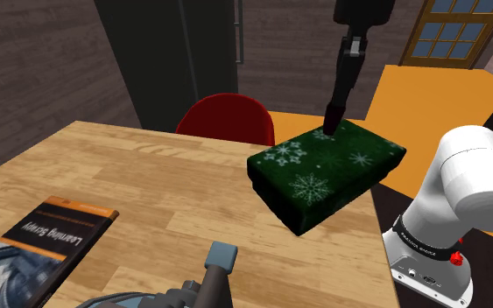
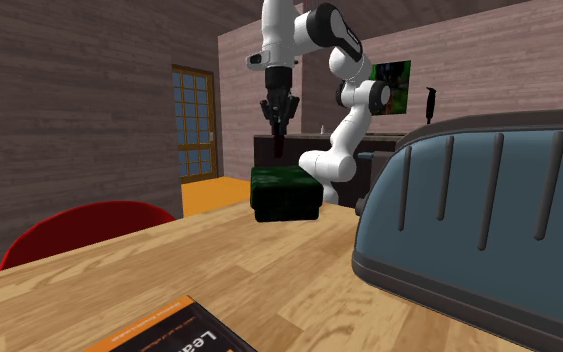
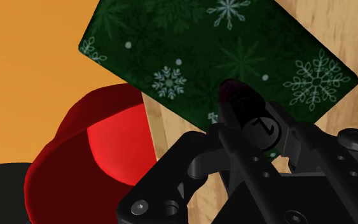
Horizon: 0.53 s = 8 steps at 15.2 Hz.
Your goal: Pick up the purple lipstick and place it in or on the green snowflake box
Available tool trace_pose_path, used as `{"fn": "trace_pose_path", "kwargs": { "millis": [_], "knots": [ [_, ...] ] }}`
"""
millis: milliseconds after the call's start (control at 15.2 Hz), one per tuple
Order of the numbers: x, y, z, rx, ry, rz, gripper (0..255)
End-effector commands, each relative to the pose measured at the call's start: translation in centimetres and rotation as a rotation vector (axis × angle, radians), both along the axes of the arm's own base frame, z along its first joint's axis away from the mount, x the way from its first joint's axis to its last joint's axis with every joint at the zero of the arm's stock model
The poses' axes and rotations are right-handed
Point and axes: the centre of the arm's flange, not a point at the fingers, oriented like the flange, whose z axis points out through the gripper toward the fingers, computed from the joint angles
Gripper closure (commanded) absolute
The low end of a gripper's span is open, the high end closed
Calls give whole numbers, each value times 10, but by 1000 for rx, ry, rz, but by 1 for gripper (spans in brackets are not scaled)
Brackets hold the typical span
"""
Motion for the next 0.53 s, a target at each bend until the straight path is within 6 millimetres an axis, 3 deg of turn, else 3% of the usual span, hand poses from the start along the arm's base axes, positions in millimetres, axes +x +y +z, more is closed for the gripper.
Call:
{"fn": "trace_pose_path", "kwargs": {
  "millis": [0,462],
  "knots": [
    [0,1,-11,0,0,0,255],
    [0,1,-48,0,0,0,255]
  ]
}}
